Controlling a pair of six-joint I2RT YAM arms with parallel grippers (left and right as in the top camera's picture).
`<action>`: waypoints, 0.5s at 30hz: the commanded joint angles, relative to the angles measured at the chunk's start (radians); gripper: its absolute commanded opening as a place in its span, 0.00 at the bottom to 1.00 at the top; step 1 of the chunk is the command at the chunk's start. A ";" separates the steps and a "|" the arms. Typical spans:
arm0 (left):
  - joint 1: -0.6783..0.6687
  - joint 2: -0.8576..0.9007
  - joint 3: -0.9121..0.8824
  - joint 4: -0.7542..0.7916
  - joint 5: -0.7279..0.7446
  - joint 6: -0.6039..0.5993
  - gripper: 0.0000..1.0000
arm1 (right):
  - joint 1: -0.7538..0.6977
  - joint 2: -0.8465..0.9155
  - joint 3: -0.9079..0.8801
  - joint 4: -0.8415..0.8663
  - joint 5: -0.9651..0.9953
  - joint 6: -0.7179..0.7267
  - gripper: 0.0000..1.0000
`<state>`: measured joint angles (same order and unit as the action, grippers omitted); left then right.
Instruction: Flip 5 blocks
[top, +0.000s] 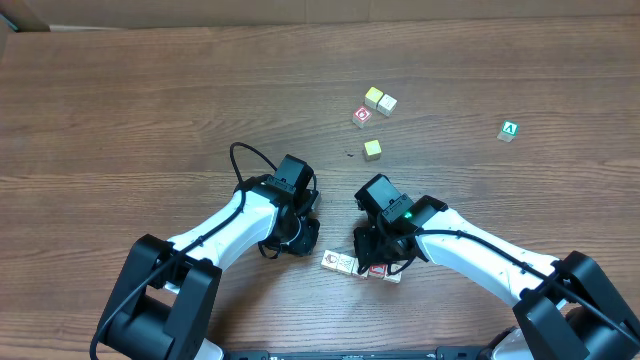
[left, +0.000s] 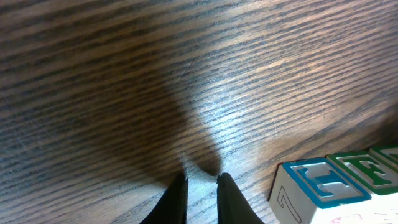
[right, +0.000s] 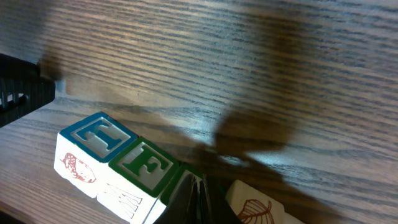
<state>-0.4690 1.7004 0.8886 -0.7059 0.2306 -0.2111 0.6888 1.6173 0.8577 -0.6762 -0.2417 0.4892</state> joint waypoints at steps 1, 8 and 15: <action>0.005 0.013 -0.002 0.000 -0.013 -0.013 0.11 | 0.002 0.006 -0.003 -0.003 -0.018 -0.012 0.06; 0.005 0.013 -0.002 0.000 -0.013 -0.013 0.12 | 0.002 0.006 -0.003 -0.001 0.013 -0.006 0.06; 0.005 0.013 -0.002 0.001 -0.014 -0.013 0.12 | -0.045 0.006 0.026 -0.005 0.092 0.012 0.05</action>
<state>-0.4690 1.7004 0.8886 -0.7055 0.2310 -0.2111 0.6800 1.6180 0.8581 -0.6811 -0.1932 0.4942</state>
